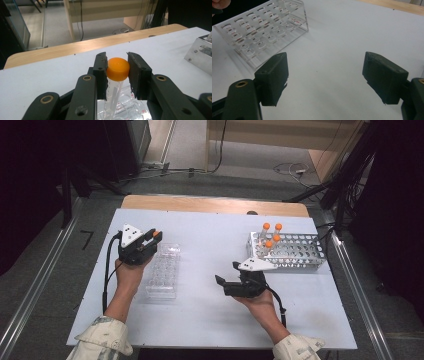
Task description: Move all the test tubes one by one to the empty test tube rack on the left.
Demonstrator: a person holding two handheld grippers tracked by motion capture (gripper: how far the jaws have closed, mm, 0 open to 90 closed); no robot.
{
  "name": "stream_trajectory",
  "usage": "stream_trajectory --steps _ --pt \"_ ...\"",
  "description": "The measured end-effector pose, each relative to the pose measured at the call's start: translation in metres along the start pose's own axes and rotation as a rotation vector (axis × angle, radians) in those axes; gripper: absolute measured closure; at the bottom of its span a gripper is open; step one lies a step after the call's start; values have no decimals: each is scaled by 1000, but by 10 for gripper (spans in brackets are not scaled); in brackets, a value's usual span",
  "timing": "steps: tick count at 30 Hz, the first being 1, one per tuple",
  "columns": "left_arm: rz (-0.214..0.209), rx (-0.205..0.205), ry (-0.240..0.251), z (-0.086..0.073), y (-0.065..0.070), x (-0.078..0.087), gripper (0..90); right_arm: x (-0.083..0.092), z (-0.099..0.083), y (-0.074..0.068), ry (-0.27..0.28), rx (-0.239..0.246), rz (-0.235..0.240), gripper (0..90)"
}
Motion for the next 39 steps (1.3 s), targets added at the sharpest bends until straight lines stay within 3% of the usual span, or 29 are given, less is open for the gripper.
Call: stream_trajectory --steps 8,22,24,28,30,33,35,39 --pt "7 1 -18 -6 0 -1 697 0 0 1 -1 -1 -1 197" --pt "-7 49 -35 -17 -2 -3 663 -2 -1 4 1 -13 -8 202" --pt "-13 60 -41 -18 -3 -3 623 -2 -1 5 -1 -12 -12 202" --pt "-13 85 -56 -19 0 -3 450 -2 0 8 13 -16 -25 202" --pt "6 82 -50 -19 2 0 403 -1 1 10 20 -24 -30 202" --pt "35 120 -37 -17 1 3 295 1 1 10 25 -19 -38 202" --pt "42 144 -26 -17 0 5 260 3 2 12 31 -15 -47 202" --pt "57 148 -23 -18 -1 9 231 11 4 20 53 -37 -65 206"
Point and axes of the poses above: each handheld gripper's, and its own axes: x roughly backward along the jaws, z roughly out of its top, y roughly to its right, the point moved 3 cm from there along -x, roughly forward along the jaws, and after that the axes turned 3 degrees about y, right-handed, at the moved point
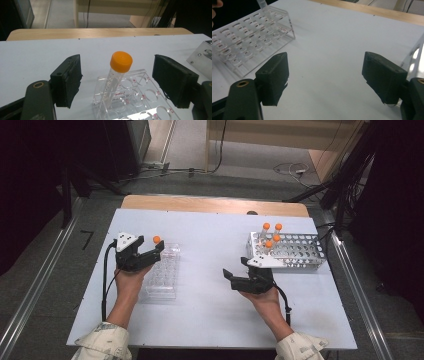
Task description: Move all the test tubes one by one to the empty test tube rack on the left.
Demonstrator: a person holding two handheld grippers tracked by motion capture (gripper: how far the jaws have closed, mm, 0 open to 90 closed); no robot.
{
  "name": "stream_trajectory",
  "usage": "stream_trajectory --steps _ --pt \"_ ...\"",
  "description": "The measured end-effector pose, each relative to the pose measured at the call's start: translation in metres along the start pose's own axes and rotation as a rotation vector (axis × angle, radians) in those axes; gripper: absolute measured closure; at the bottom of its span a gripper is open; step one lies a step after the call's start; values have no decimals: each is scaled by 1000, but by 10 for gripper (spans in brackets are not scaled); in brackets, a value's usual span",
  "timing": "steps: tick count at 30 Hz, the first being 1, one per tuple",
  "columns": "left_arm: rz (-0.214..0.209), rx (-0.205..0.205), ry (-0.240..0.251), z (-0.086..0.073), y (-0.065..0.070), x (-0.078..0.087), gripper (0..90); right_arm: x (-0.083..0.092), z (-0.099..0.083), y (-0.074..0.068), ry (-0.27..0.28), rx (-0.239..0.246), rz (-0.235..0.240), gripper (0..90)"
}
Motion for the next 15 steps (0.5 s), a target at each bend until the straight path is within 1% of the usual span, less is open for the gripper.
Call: stream_trajectory --steps 1,4,6,7,10,12,13,15 --pt "1 -3 1 0 0 1 225 2 1 4 8 -2 -6 207" --pt "7 12 15 0 -3 4 225 7 4 15 25 -26 -29 209" --pt "9 14 13 -1 -4 5 225 10 6 21 37 -36 -54 209" --pt "18 13 11 -1 -5 6 225 11 6 23 40 -39 -62 209" --pt "24 31 20 1 -9 9 204 15 5 30 42 -45 -80 210" --pt "17 44 10 1 -11 9 186 17 4 34 43 -47 -91 210" --pt "24 50 2 1 -12 9 166 18 4 35 44 -47 -96 210" --pt "33 43 -5 0 -13 8 149 20 3 36 46 -51 -100 210"
Point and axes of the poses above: each handheld gripper's, and its own axes: x roughly backward along the jaws, z roughly out of its top, y roughly to its right, the point moved 3 cm from there along -x, roughly forward along the jaws, and after that the axes turned 3 degrees about y, right-handed, at the moved point
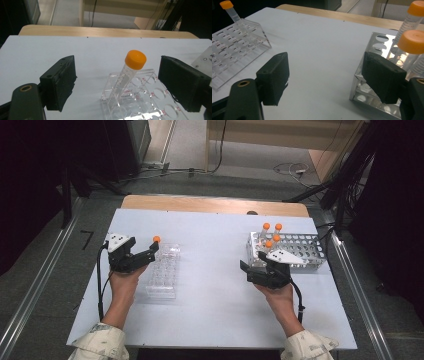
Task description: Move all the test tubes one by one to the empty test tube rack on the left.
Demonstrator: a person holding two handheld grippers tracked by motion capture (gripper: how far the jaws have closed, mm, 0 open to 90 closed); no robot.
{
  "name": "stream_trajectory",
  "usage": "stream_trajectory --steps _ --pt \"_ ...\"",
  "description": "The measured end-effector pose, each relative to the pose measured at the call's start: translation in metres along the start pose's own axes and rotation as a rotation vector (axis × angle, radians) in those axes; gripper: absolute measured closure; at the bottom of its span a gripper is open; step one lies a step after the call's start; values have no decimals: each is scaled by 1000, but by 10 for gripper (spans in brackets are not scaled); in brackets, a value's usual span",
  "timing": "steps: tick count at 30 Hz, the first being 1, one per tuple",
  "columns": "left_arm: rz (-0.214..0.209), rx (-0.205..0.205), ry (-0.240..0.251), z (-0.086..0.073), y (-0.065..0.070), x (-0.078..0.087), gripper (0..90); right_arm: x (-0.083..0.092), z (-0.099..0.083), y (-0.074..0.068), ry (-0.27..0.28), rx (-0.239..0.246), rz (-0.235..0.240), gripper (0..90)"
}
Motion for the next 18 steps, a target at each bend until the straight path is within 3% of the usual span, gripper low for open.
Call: stream_trajectory --steps 11,18 --pt "76 9 0 -1 -11 6 108 10 -3 14 12 -19 -68 200" --pt "58 31 -6 -1 -12 6 104 8 -6 25 21 -19 -161 106"
Point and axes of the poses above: each handheld gripper's, and its own axes: x roughly backward along the jaws, z roughly out of its top, y roughly to its right, the point moved 3 cm from there along -x, roughly forward along the jaws, and after that the axes turned 3 degrees about y, right-handed, at the moved point
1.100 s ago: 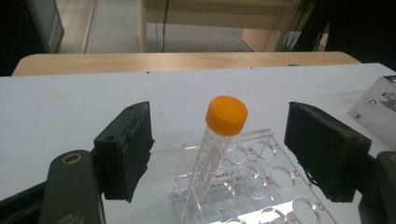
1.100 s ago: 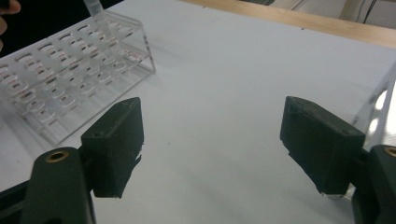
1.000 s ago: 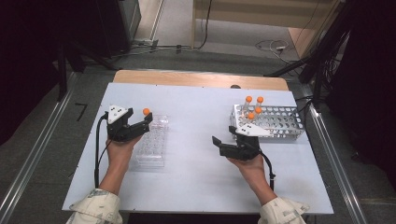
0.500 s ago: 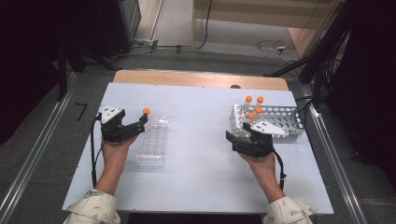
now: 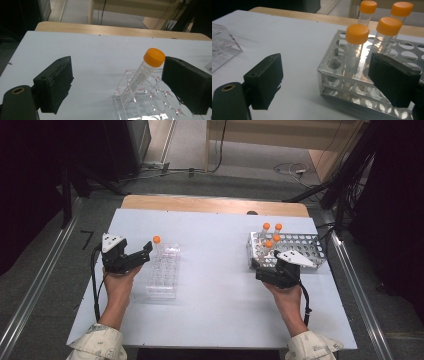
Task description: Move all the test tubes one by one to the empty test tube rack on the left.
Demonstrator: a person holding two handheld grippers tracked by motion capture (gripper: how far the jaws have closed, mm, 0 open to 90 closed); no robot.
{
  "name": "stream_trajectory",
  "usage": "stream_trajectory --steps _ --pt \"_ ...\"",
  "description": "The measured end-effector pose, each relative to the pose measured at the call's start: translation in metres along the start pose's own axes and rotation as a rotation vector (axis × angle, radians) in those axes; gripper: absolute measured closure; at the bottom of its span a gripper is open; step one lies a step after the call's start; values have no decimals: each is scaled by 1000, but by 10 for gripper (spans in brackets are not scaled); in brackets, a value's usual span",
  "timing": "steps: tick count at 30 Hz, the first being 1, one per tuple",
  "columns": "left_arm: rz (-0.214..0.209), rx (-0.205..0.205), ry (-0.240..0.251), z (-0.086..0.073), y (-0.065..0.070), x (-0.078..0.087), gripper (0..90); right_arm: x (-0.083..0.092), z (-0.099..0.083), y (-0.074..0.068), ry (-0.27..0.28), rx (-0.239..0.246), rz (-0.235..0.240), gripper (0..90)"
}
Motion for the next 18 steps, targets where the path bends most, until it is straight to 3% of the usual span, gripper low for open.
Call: stream_trajectory --steps 11,18 --pt "-11 -6 -3 -1 3 -1 104 -15 -3 10 29 -38 -54 201" --pt "-9 -3 -5 -1 2 -1 104 -23 -5 13 52 -19 -86 360"
Point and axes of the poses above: each handheld gripper's, and its own axes: x roughly backward along the jaws, z roughly out of its top, y roughly to its right, the point moved 3 cm from there along -x, roughly forward along the jaws, and after that the axes turned 3 degrees about y, right-handed, at the moved point
